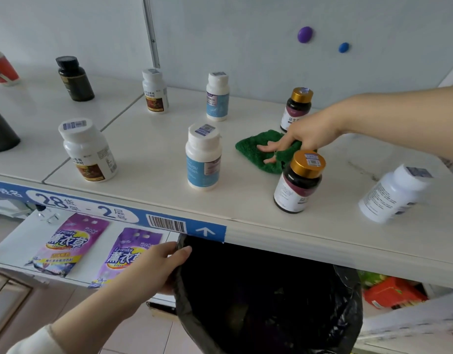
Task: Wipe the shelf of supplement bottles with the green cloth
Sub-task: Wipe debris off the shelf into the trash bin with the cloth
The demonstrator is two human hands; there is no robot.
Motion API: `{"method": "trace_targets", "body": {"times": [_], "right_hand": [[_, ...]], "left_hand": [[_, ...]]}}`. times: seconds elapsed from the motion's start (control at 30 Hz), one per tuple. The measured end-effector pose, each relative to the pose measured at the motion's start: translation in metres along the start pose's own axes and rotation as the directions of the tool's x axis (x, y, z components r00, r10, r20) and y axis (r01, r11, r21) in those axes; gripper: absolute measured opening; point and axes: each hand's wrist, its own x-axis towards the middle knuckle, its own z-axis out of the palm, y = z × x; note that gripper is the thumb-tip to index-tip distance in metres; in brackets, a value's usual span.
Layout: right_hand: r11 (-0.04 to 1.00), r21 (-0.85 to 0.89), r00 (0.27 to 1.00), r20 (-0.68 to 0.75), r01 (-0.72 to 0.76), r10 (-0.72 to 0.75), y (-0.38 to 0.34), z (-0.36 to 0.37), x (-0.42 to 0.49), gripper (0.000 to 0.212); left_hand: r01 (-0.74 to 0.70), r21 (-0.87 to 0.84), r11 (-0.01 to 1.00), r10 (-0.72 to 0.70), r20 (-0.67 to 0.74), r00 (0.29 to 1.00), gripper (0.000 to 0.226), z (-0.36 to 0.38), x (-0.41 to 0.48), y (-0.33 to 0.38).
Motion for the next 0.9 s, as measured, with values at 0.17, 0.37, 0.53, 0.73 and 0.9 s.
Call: {"method": "trace_targets", "body": {"times": [0.17, 0.37, 0.53, 0.73, 0.9], "right_hand": [[0.997, -0.076, 0.999, -0.036, 0.025, -0.027, 0.025, 0.003, -0.003, 0.059], [0.993, -0.115, 0.998, -0.065, 0.005, -0.013, 0.063, 0.012, -0.015, 0.056], [0.995, -0.100, 0.997, -0.068, -0.025, 0.018, 0.085, 0.024, -0.031, 0.052], [0.994, 0.001, 0.987, -0.114, -0.111, 0.110, 0.109, 0.045, -0.053, 0.054], [0.973, 0.071, 0.963, -0.145, -0.221, 0.229, 0.128, 0.075, -0.078, 0.059]], "left_hand": [[0.026, -0.049, 0.998, -0.027, -0.018, 0.999, 0.019, 0.033, -0.011, -0.005], [0.029, -0.069, 0.997, -0.035, -0.076, 0.996, 0.020, 0.079, -0.018, -0.007], [0.035, -0.077, 0.996, -0.042, -0.101, 0.994, 0.021, 0.109, -0.023, -0.002], [0.042, -0.067, 0.997, -0.045, -0.053, 0.998, 0.021, 0.127, -0.026, 0.008], [0.013, -0.015, 1.000, -0.012, 0.029, 0.999, 0.023, 0.137, -0.018, 0.011]]}}
